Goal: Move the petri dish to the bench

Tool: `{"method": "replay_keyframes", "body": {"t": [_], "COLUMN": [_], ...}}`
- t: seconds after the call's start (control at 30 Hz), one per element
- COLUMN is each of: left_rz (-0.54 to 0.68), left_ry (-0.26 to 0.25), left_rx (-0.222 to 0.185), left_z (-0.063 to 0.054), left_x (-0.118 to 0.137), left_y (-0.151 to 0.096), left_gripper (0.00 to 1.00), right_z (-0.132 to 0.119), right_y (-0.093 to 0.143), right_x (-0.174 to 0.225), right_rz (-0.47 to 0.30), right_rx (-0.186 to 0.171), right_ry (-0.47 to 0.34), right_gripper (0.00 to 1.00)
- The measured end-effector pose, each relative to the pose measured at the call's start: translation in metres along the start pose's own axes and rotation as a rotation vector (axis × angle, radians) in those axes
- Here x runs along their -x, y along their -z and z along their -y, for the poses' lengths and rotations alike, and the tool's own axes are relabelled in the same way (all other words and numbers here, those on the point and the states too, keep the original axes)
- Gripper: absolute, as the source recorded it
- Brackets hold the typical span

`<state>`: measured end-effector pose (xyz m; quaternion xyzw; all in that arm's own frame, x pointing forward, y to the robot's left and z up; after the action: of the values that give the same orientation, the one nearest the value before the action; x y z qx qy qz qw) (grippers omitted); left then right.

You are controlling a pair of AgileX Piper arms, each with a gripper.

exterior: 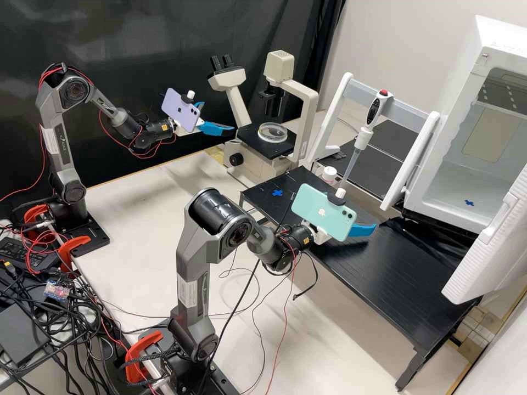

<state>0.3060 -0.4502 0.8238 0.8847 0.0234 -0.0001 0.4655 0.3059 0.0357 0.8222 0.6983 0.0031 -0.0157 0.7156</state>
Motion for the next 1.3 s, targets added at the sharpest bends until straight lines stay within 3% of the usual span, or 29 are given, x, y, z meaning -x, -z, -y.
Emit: {"method": "replay_keyframes", "body": {"t": [0.57, 0.87, 0.93, 1.13, 1.3], "left_rz": [0.000, 0.000, 0.000, 0.000, 0.000], "left_ry": [0.000, 0.000, 0.000, 0.000, 0.000], "left_rx": [0.000, 0.000, 0.000, 0.000, 0.000], "left_z": [0.000, 0.000, 0.000, 0.000, 0.000], "left_x": [0.000, 0.000, 0.000, 0.000, 0.000], "left_y": [0.000, 0.000, 0.000, 0.000, 0.000], "left_gripper": [1.00, 1.00, 1.00, 1.00, 1.00], "right_z": [0.001, 0.010, 0.018, 0.036, 0.048], "right_y": [0.005, 0.051, 0.066, 0.094, 0.117], "right_x": [0.020, 0.055, 0.061, 0.066, 0.060], "right_rz": [-0.021, -0.244, -0.306, -0.396, -0.453], "right_rx": [0.000, 0.001, 0.022, 0.075, 0.094], "right_ry": [0.001, -0.001, 0.023, 0.070, 0.082], "right_gripper": [1.00, 1.00, 1.00, 1.00, 1.00]}}
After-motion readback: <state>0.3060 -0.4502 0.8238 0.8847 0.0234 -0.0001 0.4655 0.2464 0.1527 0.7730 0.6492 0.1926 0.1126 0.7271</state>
